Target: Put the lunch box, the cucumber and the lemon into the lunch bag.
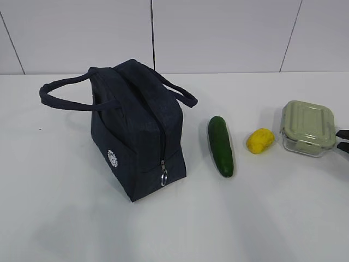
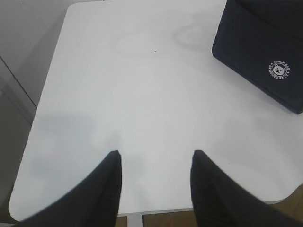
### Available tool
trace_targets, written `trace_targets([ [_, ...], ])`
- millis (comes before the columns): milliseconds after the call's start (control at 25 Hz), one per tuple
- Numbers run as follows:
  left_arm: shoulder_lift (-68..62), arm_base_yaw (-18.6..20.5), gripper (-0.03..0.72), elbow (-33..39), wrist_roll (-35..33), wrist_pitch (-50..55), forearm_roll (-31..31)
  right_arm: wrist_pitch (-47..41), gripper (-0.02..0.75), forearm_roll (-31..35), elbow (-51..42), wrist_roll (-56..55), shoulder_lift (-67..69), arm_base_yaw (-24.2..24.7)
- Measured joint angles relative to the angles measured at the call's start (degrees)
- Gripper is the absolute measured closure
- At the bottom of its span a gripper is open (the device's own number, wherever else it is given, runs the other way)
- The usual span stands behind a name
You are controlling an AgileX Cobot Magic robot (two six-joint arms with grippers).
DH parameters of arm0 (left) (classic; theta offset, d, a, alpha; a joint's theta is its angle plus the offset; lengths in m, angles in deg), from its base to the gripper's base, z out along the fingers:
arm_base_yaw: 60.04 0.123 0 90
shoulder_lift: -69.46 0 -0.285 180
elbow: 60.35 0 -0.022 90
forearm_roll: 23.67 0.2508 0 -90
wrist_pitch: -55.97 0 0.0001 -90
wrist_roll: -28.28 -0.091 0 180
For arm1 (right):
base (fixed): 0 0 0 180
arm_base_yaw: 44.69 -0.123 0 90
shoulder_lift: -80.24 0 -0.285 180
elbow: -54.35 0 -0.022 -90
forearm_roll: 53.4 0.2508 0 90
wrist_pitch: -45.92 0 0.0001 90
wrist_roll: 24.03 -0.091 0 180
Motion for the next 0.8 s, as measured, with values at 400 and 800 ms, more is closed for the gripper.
trace_targets([
  [400,0.0,0.0,0.347,0.0,0.0,0.0,0.0,0.19,0.309,-2.89,2.28,1.11,0.0,0.0],
  [800,0.0,0.0,0.347,0.0,0.0,0.0,0.0,0.19,0.235,-13.15,20.02,-11.03,1.48,0.0],
])
